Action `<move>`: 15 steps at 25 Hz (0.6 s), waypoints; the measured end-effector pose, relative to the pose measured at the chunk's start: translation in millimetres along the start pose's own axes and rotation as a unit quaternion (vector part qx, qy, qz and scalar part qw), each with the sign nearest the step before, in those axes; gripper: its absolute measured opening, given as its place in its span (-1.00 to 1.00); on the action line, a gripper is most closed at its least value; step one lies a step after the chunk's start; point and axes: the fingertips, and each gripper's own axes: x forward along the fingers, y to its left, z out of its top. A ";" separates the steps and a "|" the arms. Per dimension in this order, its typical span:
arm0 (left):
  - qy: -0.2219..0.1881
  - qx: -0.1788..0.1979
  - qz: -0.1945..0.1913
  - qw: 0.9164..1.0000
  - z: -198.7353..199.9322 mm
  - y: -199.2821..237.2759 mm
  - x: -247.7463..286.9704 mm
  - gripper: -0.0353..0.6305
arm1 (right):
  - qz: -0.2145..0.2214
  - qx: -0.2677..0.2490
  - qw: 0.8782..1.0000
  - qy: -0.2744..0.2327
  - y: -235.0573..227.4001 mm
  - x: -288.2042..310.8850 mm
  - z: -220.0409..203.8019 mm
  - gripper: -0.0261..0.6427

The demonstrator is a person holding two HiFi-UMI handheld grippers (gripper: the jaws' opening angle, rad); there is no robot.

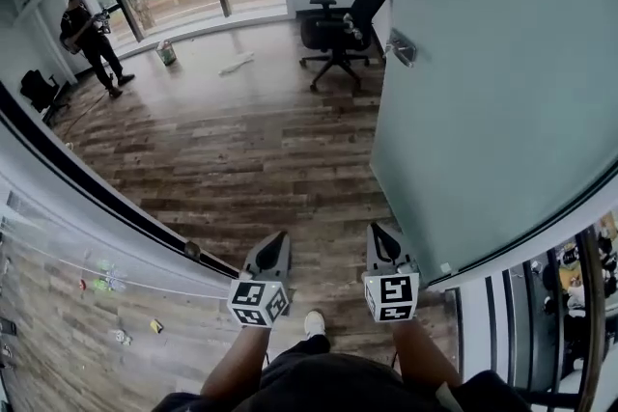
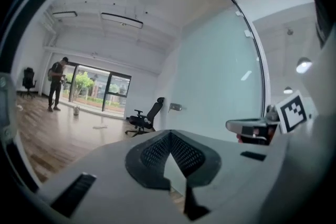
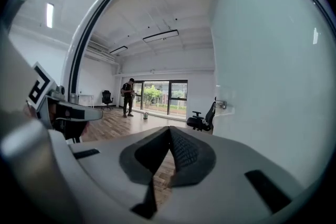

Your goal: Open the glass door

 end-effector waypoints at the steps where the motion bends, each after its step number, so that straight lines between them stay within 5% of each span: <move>1: -0.006 -0.011 0.005 1.000 0.8 -5.4 -11.2 -0.89 | 0.003 0.001 1.000 -0.003 0.8 -15.0 -0.9 -0.88; 15: -0.008 0.041 0.043 0.998 -51.0 -137.3 -148.1 -0.89 | -0.014 0.029 0.999 -0.030 -21.8 -201.2 -45.2 -0.88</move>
